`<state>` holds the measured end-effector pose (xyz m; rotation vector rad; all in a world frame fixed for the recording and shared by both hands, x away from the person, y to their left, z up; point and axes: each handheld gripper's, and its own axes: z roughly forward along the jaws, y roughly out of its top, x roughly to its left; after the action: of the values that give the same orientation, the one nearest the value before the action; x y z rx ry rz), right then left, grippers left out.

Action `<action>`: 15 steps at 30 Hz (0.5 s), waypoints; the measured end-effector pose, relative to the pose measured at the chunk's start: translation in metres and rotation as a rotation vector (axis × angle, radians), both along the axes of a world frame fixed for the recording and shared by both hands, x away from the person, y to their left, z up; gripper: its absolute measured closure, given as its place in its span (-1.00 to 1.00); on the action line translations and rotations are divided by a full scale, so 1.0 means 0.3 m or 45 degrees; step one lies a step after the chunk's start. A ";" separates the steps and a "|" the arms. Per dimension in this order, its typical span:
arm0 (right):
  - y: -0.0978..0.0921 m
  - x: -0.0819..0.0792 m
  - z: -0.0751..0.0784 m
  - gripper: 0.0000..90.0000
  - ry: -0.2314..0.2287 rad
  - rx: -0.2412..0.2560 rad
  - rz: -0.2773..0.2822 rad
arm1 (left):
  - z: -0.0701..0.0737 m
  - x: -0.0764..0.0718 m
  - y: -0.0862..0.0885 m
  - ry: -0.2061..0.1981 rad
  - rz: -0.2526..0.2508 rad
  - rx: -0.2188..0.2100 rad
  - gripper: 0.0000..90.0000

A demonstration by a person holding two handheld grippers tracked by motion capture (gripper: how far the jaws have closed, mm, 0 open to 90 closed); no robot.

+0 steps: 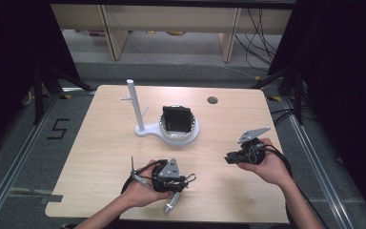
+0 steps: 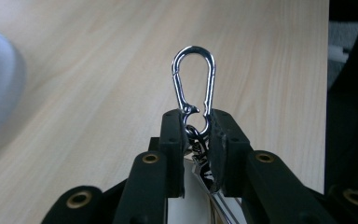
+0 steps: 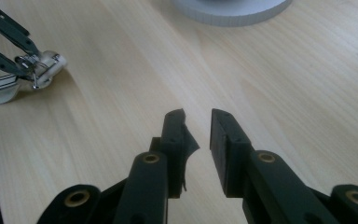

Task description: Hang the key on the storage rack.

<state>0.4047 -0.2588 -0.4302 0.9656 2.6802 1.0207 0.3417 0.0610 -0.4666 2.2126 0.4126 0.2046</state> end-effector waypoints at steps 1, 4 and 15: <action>-0.004 0.003 -0.004 0.69 -0.017 0.017 0.008 | 0.006 0.001 0.012 -0.014 0.015 -0.014 0.68; -0.011 0.003 -0.011 0.68 -0.025 0.035 -0.029 | 0.021 0.001 0.044 -0.040 0.073 -0.114 0.68; -0.045 0.007 -0.030 0.62 -0.170 0.216 -0.222 | 0.073 0.009 0.196 -0.111 0.295 -0.289 0.68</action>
<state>0.4069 -0.2722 -0.4391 1.0966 2.3862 1.2416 0.3445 0.1198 -0.4446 1.9245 0.6131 0.3591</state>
